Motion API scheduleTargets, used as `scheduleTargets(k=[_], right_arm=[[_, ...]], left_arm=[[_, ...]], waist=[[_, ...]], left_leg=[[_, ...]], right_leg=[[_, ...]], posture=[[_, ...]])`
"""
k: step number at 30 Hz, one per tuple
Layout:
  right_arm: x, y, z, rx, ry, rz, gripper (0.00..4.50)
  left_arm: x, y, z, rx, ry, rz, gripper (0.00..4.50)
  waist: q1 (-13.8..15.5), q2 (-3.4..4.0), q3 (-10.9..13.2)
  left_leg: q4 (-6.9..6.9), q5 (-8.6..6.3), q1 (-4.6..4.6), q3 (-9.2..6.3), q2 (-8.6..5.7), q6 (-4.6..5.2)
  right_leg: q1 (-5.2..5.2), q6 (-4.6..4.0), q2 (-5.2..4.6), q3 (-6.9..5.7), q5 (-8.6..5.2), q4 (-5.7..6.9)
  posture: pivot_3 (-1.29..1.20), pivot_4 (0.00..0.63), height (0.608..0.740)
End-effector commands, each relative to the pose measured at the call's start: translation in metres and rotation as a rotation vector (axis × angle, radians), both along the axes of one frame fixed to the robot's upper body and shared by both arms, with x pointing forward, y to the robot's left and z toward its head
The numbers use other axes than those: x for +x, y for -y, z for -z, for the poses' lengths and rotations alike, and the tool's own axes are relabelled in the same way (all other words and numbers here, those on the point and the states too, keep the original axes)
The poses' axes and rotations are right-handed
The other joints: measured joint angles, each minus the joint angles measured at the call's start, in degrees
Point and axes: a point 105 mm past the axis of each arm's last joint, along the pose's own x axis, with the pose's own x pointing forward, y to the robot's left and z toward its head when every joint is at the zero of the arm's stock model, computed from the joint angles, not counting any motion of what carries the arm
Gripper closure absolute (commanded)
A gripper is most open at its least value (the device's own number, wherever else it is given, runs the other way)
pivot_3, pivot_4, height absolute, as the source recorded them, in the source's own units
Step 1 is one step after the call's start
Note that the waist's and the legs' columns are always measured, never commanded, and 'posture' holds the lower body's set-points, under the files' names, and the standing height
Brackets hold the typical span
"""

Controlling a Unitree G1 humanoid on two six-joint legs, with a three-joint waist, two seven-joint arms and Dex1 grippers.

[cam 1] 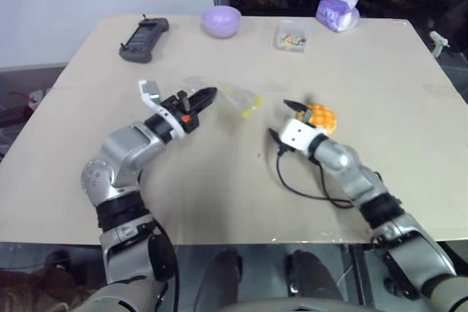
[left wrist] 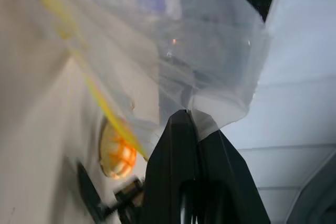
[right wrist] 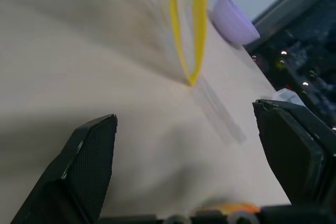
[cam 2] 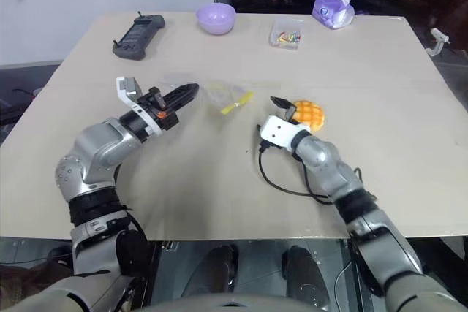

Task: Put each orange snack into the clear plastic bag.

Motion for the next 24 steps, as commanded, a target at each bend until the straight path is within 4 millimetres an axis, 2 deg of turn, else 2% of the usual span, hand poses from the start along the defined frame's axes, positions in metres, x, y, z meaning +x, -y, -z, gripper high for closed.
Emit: scheduleTargets(k=[1, 4, 9, 11, 14, 15, 19, 20, 24], right_arm=[[0.014, -0.014, -0.016, 0.066, 0.090, 0.013, 0.00], [0.022, -0.029, -0.020, 0.099, 0.089, -0.006, 0.00], [0.023, -0.042, -0.016, 0.060, 0.086, -0.073, 0.00], [0.022, -0.047, -0.015, 0.049, 0.087, -0.092, 0.54], [0.021, -0.056, -0.011, 0.030, 0.071, -0.116, 1.88], [0.020, -0.058, -0.011, 0.029, 0.069, -0.121, 2.19], [0.020, -0.064, -0.017, 0.022, 0.105, -0.137, 4.15], [0.020, -0.065, -0.020, 0.018, 0.121, -0.136, 4.44], [0.022, -0.066, -0.027, 0.010, 0.149, -0.137, 4.44]], left_arm=[[-0.009, -0.006, -0.010, 0.024, 0.059, 0.004, 4.46], [-0.010, -0.014, -0.006, 0.043, 0.046, -0.021, 4.46], [-0.018, -0.023, -0.004, 0.058, 0.060, -0.050, 4.46], [-0.021, -0.027, -0.003, 0.066, 0.065, -0.057, 4.50], [-0.024, -0.033, -0.001, 0.081, 0.065, -0.070, 4.50], [-0.024, -0.035, 0.000, 0.085, 0.062, -0.074, 4.50], [-0.026, -0.037, 0.001, 0.091, 0.062, -0.074, 4.50], [-0.027, -0.037, 0.003, 0.093, 0.058, -0.073, 4.50], [-0.029, -0.035, 0.006, 0.098, 0.055, -0.065, 4.50]], waist=[[-0.06, -0.01, 0.00], [-0.41, -0.01, 0.01], [-0.61, -0.02, 0.01], [-0.84, -0.02, 0.01], [-1.13, -0.02, 0.01], [-1.31, -0.02, 0.01], [-1.30, -0.01, 0.01], [-1.27, -0.01, 0.01], [-1.21, -0.01, 0.01]], left_leg=[[-0.01, 0.00, 0.00, -0.01, 0.00, 0.00], [-0.02, 0.00, -0.01, -0.01, 0.00, 0.00], [-0.04, 0.00, -0.05, -0.02, -0.02, 0.00], [-0.06, 0.00, -0.06, -0.03, -0.02, 0.00], [-0.09, 0.00, -0.06, -0.04, 0.00, 0.00], [-0.09, 0.00, -0.05, -0.04, 0.00, 0.00], [-0.10, 0.00, -0.04, -0.03, 0.03, 0.00], [-0.10, 0.00, -0.04, -0.03, 0.02, 0.00], [-0.10, 0.00, -0.04, -0.03, 0.01, 0.00]], right_leg=[[0.00, 0.00, 0.00, 0.00, 0.00, -0.01], [0.00, -0.01, 0.00, -0.01, 0.00, -0.04], [0.03, -0.01, -0.03, -0.02, 0.01, -0.16], [0.02, -0.01, -0.03, -0.02, 0.01, -0.18], [0.02, -0.01, -0.02, -0.04, 0.01, -0.19], [0.01, -0.01, -0.02, -0.04, 0.01, -0.18], [0.00, -0.01, 0.01, -0.01, 0.01, -0.17], [0.00, -0.01, 0.00, -0.01, 0.01, -0.17], [0.00, -0.01, 0.00, -0.01, 0.01, -0.17]], posture=[[0.00, 0.150, 0.740], [0.00, 0.150, 0.740], [0.00, 0.150, 0.740], [0.00, 0.150, 0.740], [0.00, 0.150, 0.740], [0.00, 0.150, 0.740], [0.00, 0.150, 0.740], [0.00, 0.150, 0.740], [0.00, 0.150, 0.740]])
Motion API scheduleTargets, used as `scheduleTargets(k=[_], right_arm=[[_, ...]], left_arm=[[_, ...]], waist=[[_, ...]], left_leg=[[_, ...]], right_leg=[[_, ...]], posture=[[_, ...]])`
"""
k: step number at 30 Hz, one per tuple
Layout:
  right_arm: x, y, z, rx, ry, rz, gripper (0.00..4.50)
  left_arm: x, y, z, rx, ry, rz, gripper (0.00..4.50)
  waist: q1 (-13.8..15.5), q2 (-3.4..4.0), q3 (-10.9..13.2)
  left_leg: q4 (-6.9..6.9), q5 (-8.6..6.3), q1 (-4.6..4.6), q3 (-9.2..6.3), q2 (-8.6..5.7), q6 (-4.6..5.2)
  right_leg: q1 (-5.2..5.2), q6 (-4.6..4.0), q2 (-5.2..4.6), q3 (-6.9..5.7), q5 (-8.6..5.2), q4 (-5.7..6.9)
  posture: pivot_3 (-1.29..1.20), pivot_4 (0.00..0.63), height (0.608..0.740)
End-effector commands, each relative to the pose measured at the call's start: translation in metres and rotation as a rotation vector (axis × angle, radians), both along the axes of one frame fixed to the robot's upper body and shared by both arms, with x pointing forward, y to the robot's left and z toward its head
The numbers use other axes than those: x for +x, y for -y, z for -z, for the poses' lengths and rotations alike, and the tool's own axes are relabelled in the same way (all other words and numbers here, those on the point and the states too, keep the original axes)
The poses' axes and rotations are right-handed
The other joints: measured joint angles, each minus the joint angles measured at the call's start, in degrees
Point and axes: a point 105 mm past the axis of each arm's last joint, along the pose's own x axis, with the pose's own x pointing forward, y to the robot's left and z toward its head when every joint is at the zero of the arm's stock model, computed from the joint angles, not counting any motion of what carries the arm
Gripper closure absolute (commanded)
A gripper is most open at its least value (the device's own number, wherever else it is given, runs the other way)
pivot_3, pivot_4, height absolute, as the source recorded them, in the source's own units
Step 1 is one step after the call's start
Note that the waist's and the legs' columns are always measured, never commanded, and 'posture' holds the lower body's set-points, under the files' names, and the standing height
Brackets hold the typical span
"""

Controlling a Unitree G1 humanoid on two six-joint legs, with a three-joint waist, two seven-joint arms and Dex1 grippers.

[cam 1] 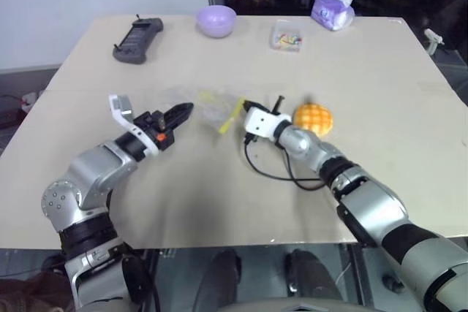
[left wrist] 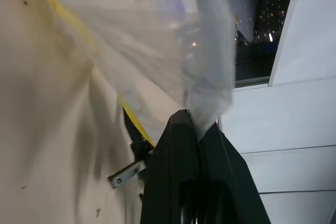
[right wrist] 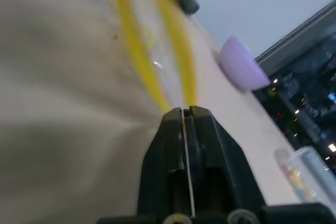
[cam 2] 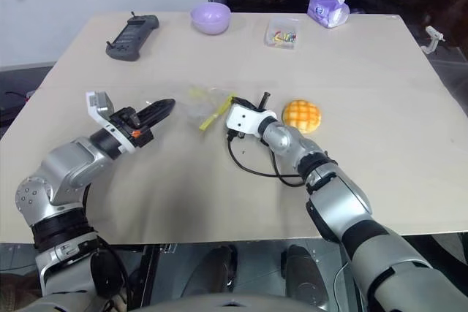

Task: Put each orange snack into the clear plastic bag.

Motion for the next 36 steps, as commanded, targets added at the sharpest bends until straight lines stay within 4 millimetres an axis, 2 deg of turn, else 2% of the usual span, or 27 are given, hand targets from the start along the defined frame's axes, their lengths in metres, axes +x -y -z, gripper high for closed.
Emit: scheduleTargets(k=[1, 4, 6, 8, 9, 10, 12, 15, 22, 26, 30, 33, 36], right_arm=[[0.001, -0.004, -0.019, 0.024, 0.060, -0.022, 4.44], [0.002, 0.002, -0.016, 0.037, 0.019, -0.020, 4.44], [-0.002, 0.004, -0.008, 0.021, -0.046, -0.072, 3.73], [-0.004, 0.008, -0.003, -0.017, -0.025, -0.083, 3.54], [-0.005, 0.010, -0.002, -0.037, -0.003, -0.078, 3.01], [-0.007, 0.011, 0.002, -0.061, 0.002, -0.088, 2.83], [-0.010, 0.012, 0.009, -0.092, 0.012, -0.096, 2.06], [-0.011, 0.009, 0.010, -0.105, 0.039, -0.083, 2.06], [-0.011, -0.012, -0.014, -0.090, 0.193, -0.078, 2.06], [-0.012, -0.013, -0.021, -0.079, 0.243, -0.077, 2.06], [-0.011, -0.012, -0.017, -0.054, 0.195, -0.071, 2.06], [-0.012, -0.010, -0.013, -0.043, 0.143, -0.086, 2.73], [-0.008, -0.003, -0.015, -0.039, 0.135, -0.069, 4.26]], left_arm=[[-0.008, 0.002, -0.010, 0.024, 0.057, 0.020, 4.50], [-0.008, 0.001, -0.008, 0.024, 0.047, 0.016, 4.50], [-0.008, 0.001, -0.007, 0.020, 0.045, 0.016, 4.50], [-0.007, 0.001, -0.007, 0.012, 0.046, 0.016, 4.50], [-0.007, 0.002, -0.007, 0.010, 0.047, 0.017, 4.50], [-0.008, 0.002, -0.007, 0.010, 0.048, 0.019, 4.50], [-0.008, 0.002, -0.007, 0.007, 0.049, 0.023, 4.50], [-0.009, 0.003, -0.006, 0.007, 0.051, 0.040, 4.50], [-0.020, 0.017, -0.001, 0.060, 0.067, 0.178, 4.50], [-0.026, 0.020, -0.001, 0.086, 0.077, 0.263, 4.50], [-0.025, 0.015, -0.002, 0.080, 0.076, 0.266, 4.50], [-0.024, 0.015, -0.004, 0.074, 0.082, 0.268, 4.50], [-0.021, 0.013, -0.004, 0.071, 0.075, 0.257, 4.50]], waist=[[0.00, 0.00, 0.00], [0.03, 0.00, 0.00], [0.00, 0.00, 0.00], [-0.02, 0.00, 0.00], [0.06, 0.00, 0.00], [0.14, 0.00, 0.00], [0.09, 0.00, 0.00], [-0.20, 0.00, 0.00], [-0.18, 0.00, 0.00], [0.02, 0.00, 0.00], [-0.05, 0.00, 0.00], [-0.08, 0.00, 0.00], [-0.08, 0.00, 0.00]], left_leg=[[0.00, 0.00, 0.00, -0.01, 0.00, 0.00], [0.00, 0.00, 0.00, 0.00, 0.00, 0.00], [0.00, 0.00, 0.00, -0.01, 0.00, 0.00], [0.00, 0.00, 0.00, -0.01, 0.00, 0.00], [0.00, 0.00, 0.00, -0.01, 0.00, 0.00], [0.00, 0.00, 0.00, -0.01, 0.00, 0.00], [0.00, 0.00, -0.01, 0.00, -0.02, 0.00], [0.00, 0.00, 0.02, 0.02, 0.00, 0.00], [0.00, 0.00, 0.03, 0.13, 0.04, 0.00], [0.00, 0.00, 0.02, 0.13, 0.03, 0.00], [0.00, 0.00, 0.02, 0.13, 0.02, 0.00], [0.00, 0.00, 0.02, 0.12, 0.03, 0.00], [0.00, 0.00, 0.02, 0.13, 0.03, 0.00]], right_leg=[[0.00, 0.00, 0.00, 0.00, 0.00, 0.00], [0.00, 0.00, 0.00, 0.00, 0.00, 0.00], [0.00, 0.00, 0.00, 0.00, 0.00, 0.00], [0.01, 0.00, 0.00, 0.00, 0.00, 0.00], [0.01, 0.00, 0.00, 0.00, 0.00, 0.00], [0.00, 0.00, -0.01, 0.00, 0.00, 0.00], [0.00, 0.00, -0.02, 0.00, 0.00, 0.00], [-0.02, 0.00, 0.00, 0.03, 0.00, 0.05], [-0.13, 0.00, 0.05, 0.16, 0.00, 0.16], [-0.14, -0.01, 0.05, 0.16, 0.00, 0.19], [-0.15, -0.01, 0.04, 0.17, 0.00, 0.19], [-0.16, -0.01, 0.05, 0.17, 0.00, 0.19], [-0.16, -0.01, 0.04, 0.17, 0.00, 0.19]], posture=[[0.00, 0.150, 0.740], [0.00, 0.150, 0.740], [0.00, 0.150, 0.740], [0.00, 0.150, 0.740], [0.00, 0.150, 0.740], [0.00, 0.150, 0.740], [0.00, 0.150, 0.740], [0.00, 0.150, 0.740], [0.00, 0.150, 0.740], [0.00, 0.150, 0.740], [0.00, 0.150, 0.740], [0.00, 0.150, 0.740], [0.00, 0.150, 0.740]])
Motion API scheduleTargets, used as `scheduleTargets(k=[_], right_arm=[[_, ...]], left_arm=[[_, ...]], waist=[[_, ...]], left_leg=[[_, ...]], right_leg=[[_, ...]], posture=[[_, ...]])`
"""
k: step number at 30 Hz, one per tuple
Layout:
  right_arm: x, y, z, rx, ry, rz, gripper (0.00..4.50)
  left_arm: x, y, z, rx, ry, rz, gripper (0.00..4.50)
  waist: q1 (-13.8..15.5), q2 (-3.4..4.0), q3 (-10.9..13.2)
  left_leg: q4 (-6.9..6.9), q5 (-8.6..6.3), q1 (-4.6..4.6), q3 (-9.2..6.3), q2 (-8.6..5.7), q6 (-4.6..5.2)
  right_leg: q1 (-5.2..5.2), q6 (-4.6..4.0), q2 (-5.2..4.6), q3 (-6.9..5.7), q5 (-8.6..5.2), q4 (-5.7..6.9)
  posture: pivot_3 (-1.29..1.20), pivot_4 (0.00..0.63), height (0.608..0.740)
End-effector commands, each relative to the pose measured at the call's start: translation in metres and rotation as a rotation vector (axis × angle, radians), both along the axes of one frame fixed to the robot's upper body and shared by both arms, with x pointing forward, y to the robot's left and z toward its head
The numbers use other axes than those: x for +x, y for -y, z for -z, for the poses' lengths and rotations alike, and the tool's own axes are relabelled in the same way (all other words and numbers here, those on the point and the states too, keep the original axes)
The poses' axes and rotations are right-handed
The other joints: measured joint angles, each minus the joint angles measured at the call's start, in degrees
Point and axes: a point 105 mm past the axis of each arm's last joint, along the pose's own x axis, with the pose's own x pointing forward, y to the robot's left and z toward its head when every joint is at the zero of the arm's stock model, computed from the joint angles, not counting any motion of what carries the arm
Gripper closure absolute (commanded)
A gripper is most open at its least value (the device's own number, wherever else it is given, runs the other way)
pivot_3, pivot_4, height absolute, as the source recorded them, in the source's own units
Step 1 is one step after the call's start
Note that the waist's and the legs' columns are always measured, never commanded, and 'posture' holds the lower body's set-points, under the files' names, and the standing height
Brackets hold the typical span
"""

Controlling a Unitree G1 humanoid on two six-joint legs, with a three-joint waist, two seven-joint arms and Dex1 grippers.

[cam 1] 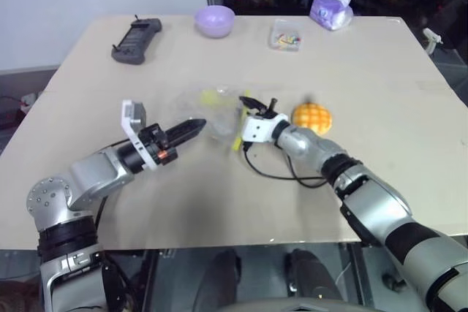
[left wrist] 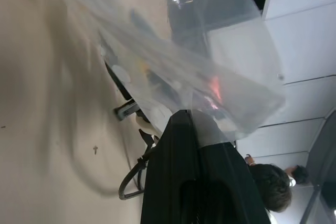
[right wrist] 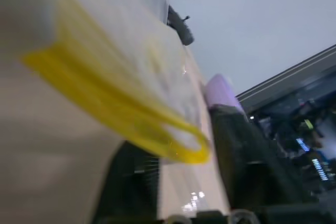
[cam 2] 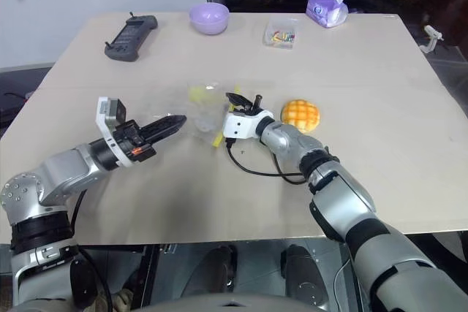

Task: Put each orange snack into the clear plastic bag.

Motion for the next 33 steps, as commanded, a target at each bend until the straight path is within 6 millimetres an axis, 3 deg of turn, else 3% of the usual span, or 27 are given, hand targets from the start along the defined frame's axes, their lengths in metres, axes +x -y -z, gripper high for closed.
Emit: scheduleTargets(k=[1, 4, 8, 11, 13, 15, 18, 20, 22, 26, 33], right_arm=[[0.003, 0.007, -0.015, 0.055, 0.016, 0.009, 4.46], [0.010, 0.020, -0.021, 0.040, 0.064, 0.061, 4.46], [0.022, 0.048, -0.044, 0.091, 0.169, 0.204, 4.46], [0.026, 0.061, -0.056, 0.074, 0.188, 0.243, 4.50], [0.028, 0.067, -0.060, 0.053, 0.188, 0.263, 4.50], [0.032, 0.073, -0.063, 0.001, 0.176, 0.289, 4.50], [0.035, 0.076, -0.066, -0.061, 0.155, 0.320, 4.50], [0.039, 0.077, -0.068, -0.094, 0.123, 0.355, 4.50], [0.042, 0.077, -0.068, -0.118, 0.104, 0.384, 4.50], [0.047, 0.067, -0.074, -0.108, 0.051, 0.437, 4.50], [0.043, 0.051, -0.078, -0.078, -0.004, 0.423, 4.50]], left_arm=[[0.002, -0.004, -0.011, -0.011, 0.028, -0.001, 4.50], [0.007, -0.008, -0.016, 0.015, 0.030, -0.029, 4.50], [0.018, -0.012, -0.016, 0.149, 0.047, -0.124, 4.50], [0.021, -0.009, -0.015, 0.218, 0.079, -0.140, 3.67], [0.026, -0.009, -0.018, 0.275, 0.122, -0.181, 2.69], [0.033, -0.010, -0.025, 0.535, 0.271, -0.265, 2.15], [0.032, 0.000, -0.046, 0.826, 0.562, -0.311, 2.15], [0.020, 0.025, -0.065, 1.106, 0.937, -0.277, 2.15], [0.008, 0.045, -0.067, 1.222, 1.138, -0.213, 2.15], [0.003, 0.080, -0.052, 1.418, 1.299, -0.136, 2.15], [0.027, 0.088, -0.033, 1.650, 1.288, -0.157, 2.15]], waist=[[0.00, 0.00, 0.00], [0.10, 0.00, 0.00], [-0.03, 0.01, 0.01], [-1.17, 0.06, 0.04], [-1.73, 0.05, 0.04], [-2.23, 0.07, 0.04], [-2.16, 0.15, 0.09], [-1.92, 0.16, 0.10], [-1.46, 0.21, 0.11], [-0.90, 0.24, 0.13], [-1.01, 0.25, 0.14]], left_leg=[[0.00, 0.00, 0.00, 0.00, 0.00, 0.00], [0.00, 0.00, 0.00, -0.02, -0.01, 0.00], [-0.02, 0.00, -0.06, -0.08, -0.06, 0.00], [-0.08, 0.17, -0.17, -1.21, -0.55, -0.20], [-0.12, 0.40, -0.33, -2.07, -1.01, -0.43], [-0.12, 0.45, -0.38, -2.25, -1.13, -0.48], [-0.05, 0.73, -0.92, -2.81, -1.04, -0.82], [-0.15, 0.72, -0.92, -2.59, -1.01, -0.81], [-0.28, 0.72, -0.97, -2.31, -1.02, -0.80], [-0.43, 0.66, -1.13, -1.78, -0.99, -0.71], [-0.49, 0.62, -1.11, -1.56, -0.94, -0.63]], right_leg=[[0.00, 0.00, 0.00, 0.00, 0.00, 0.00], [0.00, 0.00, 0.00, -0.01, 0.00, 0.01], [-0.04, -0.01, -0.02, -0.03, -0.01, 0.05], [0.32, -0.04, -0.36, -1.04, -0.13, 0.01], [0.37, -0.06, -0.75, -1.83, -0.42, 0.30], [0.38, -0.08, -0.86, -2.03, -0.54, 0.42], [0.05, -0.24, -0.85, -2.66, -0.66, 0.58], [-0.06, -0.25, -0.85, -2.44, -0.65, 0.57], [-0.26, -0.25, -0.86, -2.16, -0.65, 0.54], [-0.76, -0.23, -0.87, -1.62, -0.64, 0.59], [-0.92, -0.21, -0.79, -1.41, -0.65, 0.74]], posture=[[0.00, 0.150, 0.740], [0.00, 0.150, 0.740], [0.00, 0.150, 0.733], [0.00, 0.150, 0.724], [0.00, 0.150, 0.719], [0.00, 0.150, 0.718], [0.00, 0.150, 0.718], [0.00, 0.150, 0.718], [0.00, 0.150, 0.718], [0.00, 0.150, 0.718], [0.00, 0.150, 0.718]])
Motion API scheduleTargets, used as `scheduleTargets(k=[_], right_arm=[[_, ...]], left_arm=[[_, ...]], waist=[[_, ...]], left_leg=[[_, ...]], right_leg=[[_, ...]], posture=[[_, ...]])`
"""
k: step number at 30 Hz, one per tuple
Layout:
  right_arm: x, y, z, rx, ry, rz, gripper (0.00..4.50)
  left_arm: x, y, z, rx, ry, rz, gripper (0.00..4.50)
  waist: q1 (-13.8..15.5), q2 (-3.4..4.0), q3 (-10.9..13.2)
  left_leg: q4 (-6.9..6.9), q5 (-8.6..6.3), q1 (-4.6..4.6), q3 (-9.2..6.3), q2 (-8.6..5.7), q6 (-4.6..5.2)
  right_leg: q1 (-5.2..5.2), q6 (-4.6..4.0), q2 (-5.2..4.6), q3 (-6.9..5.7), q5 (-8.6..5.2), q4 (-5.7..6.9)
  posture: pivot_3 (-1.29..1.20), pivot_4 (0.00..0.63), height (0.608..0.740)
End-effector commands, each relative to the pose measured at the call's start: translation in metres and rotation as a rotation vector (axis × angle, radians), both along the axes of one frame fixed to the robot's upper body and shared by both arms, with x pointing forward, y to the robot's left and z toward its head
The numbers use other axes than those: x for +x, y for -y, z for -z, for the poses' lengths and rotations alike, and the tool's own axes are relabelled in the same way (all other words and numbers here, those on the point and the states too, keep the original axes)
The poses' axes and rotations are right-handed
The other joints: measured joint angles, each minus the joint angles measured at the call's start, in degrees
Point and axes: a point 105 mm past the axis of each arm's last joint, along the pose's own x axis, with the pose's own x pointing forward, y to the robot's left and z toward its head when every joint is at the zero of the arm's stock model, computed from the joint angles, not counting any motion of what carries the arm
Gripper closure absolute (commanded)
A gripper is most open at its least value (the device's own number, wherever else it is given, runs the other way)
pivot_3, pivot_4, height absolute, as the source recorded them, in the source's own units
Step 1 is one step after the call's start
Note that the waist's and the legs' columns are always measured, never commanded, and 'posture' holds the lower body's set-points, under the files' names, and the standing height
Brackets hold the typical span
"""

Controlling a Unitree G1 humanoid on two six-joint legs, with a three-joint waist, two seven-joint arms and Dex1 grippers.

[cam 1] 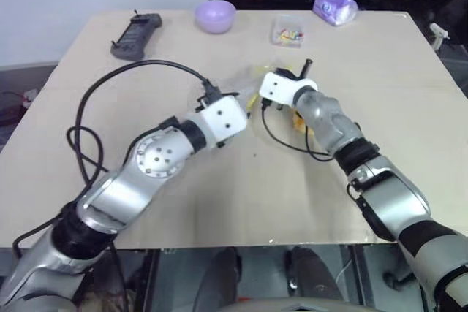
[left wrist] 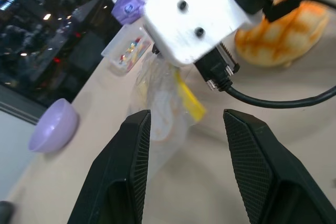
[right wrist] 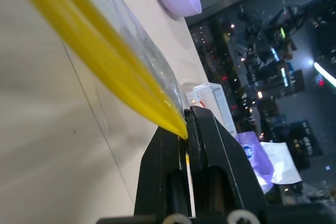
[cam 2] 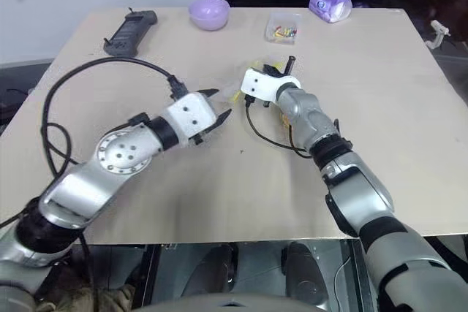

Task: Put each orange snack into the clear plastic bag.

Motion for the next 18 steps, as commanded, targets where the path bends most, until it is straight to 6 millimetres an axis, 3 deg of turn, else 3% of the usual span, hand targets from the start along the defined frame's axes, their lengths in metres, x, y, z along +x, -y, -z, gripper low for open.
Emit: scheduleTargets(k=[1, 18], right_arm=[[-0.004, -0.010, -0.024, 0.035, 0.043, -0.022, 4.50], [-0.009, -0.016, -0.022, 0.030, 0.044, -0.023, 4.50]], left_arm=[[0.009, 0.000, -0.006, 0.036, 0.053, -0.063, 2.15], [0.028, 0.021, -0.006, 0.079, 0.087, -0.104, 2.15]], waist=[[-0.02, 0.00, 0.00], [-0.31, 0.00, 0.01]], left_leg=[[0.00, 0.00, 0.00, 0.01, 0.00, 0.00], [0.48, -0.01, 0.01, 0.21, 0.00, 0.02]], right_leg=[[-0.01, 0.00, 0.00, 0.01, 0.00, 0.01], [-0.23, 0.02, 0.02, 0.25, -0.01, 0.75]], posture=[[0.00, 0.150, 0.718], [0.00, 0.150, 0.718]])
